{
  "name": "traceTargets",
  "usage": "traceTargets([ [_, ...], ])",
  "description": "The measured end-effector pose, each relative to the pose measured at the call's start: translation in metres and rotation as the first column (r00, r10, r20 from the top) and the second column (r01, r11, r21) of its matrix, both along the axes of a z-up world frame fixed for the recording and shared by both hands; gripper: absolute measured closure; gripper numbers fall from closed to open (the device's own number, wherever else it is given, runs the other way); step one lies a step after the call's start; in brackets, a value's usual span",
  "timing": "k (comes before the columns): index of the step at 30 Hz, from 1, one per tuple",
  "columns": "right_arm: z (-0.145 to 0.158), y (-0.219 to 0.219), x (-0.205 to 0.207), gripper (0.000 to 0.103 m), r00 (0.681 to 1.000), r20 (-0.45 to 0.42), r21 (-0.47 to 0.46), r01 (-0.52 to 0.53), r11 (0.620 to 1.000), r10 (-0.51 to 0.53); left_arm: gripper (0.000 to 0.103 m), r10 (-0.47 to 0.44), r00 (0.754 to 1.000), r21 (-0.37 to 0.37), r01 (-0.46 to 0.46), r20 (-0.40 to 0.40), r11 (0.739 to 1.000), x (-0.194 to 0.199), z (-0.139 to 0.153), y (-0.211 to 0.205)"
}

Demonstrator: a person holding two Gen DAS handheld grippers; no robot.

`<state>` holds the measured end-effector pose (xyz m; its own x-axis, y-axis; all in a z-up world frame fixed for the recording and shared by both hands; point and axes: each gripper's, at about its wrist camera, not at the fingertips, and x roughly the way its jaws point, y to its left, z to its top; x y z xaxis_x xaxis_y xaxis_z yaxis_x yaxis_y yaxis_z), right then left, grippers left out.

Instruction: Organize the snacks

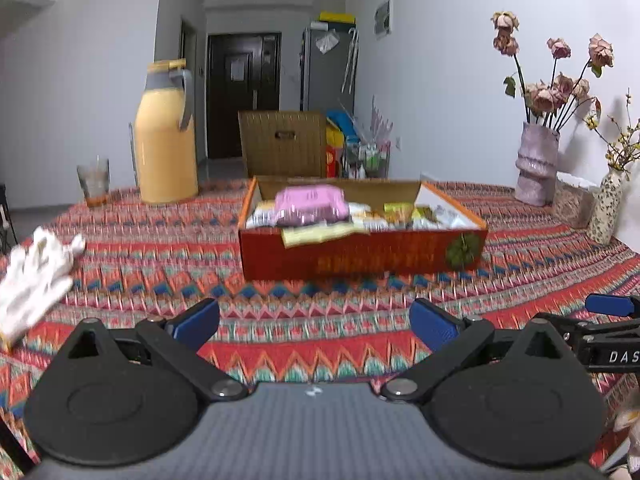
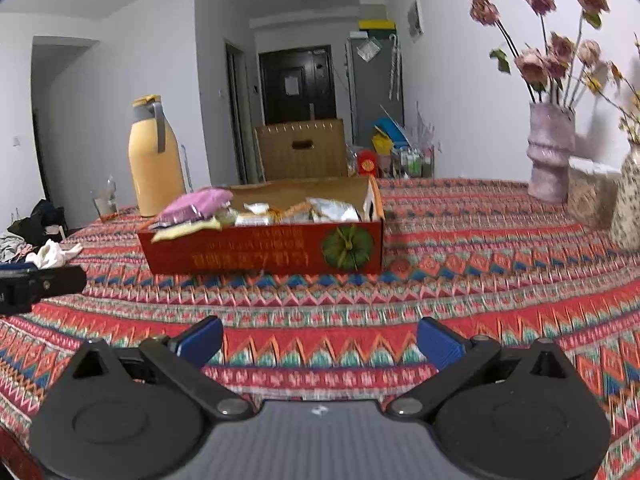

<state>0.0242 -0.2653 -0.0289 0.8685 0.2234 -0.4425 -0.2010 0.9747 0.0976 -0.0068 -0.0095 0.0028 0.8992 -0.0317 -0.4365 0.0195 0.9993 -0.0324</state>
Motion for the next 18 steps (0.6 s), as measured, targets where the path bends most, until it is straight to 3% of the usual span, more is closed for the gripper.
traceTargets([
  [18, -0.02, -0.003, -0.013, 0.0, 0.997, -0.07, 0.002, 0.014, 1.0, -0.014, 0.0, -0.015, 0.997, -0.035, 0.012, -0.08, 0.999, -0.01, -0.024, 0.003],
])
